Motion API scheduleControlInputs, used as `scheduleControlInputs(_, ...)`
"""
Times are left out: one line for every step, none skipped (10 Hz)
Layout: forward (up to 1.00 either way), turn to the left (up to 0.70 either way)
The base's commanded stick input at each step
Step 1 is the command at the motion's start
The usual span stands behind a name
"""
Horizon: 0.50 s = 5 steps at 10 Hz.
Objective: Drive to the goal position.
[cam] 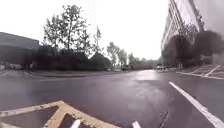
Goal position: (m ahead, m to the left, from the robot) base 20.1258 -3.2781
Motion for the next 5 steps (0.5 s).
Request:
scheduleControlInputs(0.45,-0.27)
scheduleControlInputs(0.45,-0.27)
scheduleControlInputs(0.45,-0.27)
scheduleControlInputs(0.45,-0.27)
scheduleControlInputs(0.45,-0.27)
